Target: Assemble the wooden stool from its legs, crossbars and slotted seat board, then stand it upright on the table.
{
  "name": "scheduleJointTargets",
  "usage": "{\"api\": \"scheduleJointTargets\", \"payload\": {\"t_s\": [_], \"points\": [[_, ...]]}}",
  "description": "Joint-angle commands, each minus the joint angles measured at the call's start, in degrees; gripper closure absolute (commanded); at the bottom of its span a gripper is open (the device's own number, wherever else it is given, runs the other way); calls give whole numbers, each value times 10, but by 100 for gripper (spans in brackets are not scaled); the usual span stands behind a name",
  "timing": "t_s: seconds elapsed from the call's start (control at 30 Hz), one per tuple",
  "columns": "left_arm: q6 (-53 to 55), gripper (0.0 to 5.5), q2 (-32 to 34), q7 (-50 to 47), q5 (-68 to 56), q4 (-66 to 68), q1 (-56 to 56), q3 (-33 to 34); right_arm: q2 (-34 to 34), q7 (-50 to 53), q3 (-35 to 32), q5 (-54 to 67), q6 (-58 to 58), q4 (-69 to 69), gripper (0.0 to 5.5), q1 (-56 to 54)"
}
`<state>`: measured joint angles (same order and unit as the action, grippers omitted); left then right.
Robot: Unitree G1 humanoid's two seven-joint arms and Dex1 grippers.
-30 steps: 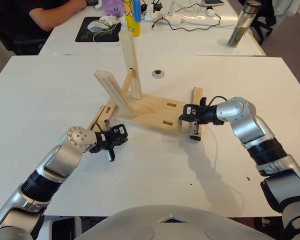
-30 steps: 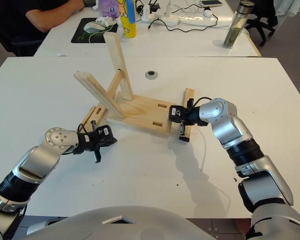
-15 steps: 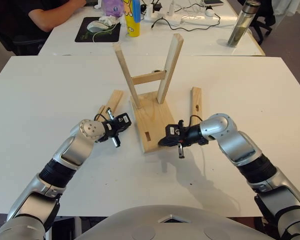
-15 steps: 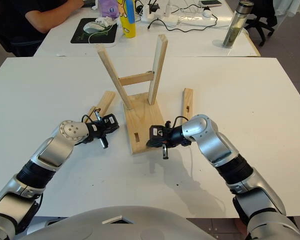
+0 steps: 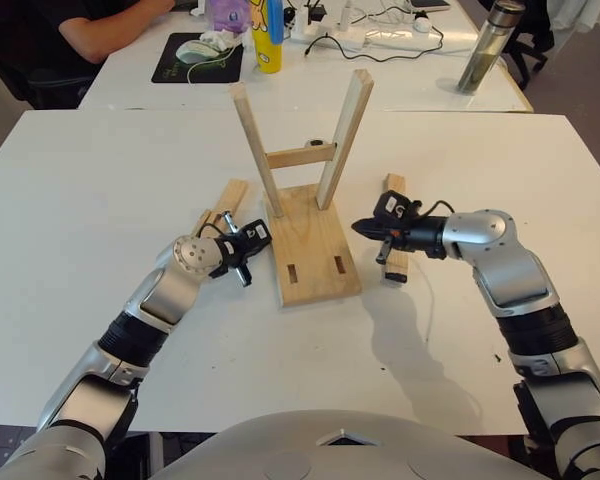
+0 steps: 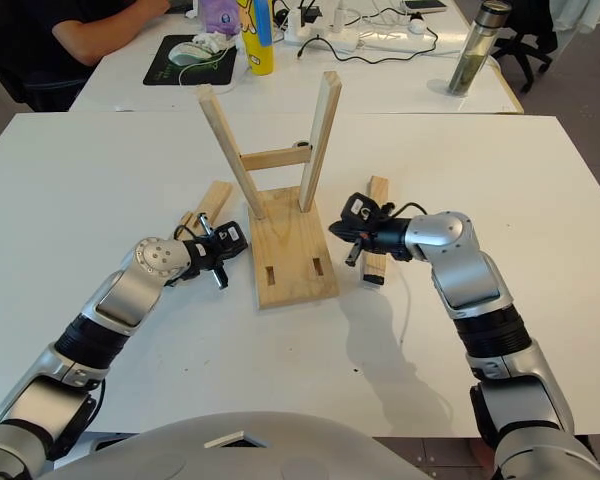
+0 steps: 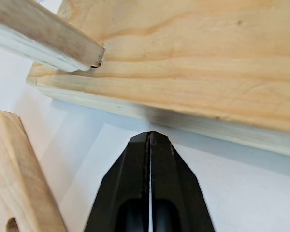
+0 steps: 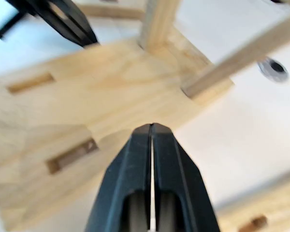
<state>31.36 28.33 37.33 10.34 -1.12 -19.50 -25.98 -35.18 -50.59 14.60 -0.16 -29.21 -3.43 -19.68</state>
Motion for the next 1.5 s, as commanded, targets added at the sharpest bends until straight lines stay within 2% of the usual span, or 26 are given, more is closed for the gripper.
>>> {"api": "scheduleJointTargets", "payload": {"t_s": [0.03,0.2,0.5,0.6,0.7,0.77,0.87,0.97,1.27,1.5], "points": [[0,549,-15,0,13,31,-9,-14,4,11,35,-30,32,24,550,10],[-7,549,-28,3,15,45,-22,-11,11,-19,64,-14,23,-7,550,29],[0,549,-37,10,10,35,-21,0,3,-6,55,-23,18,-2,550,32],[12,549,-31,5,-4,-11,-11,32,2,2,23,-4,14,-17,550,35],[5,549,-35,-13,-55,-98,8,124,14,7,-37,49,-13,-51,550,35],[20,522,0,-9,-72,-154,27,181,28,17,-90,101,-44,-88,550,47],[60,474,67,6,-67,-171,45,225,44,35,-145,164,-92,-140,550,83],[81,429,110,5,-49,-144,59,227,50,57,-150,179,-108,-163,550,111],[114,307,115,9,-55,-86,57,194,75,103,-120,178,-106,-163,550,129],[136,303,105,7,-75,-60,61,201,74,114,-115,174,-97,-148,550,122]]}}
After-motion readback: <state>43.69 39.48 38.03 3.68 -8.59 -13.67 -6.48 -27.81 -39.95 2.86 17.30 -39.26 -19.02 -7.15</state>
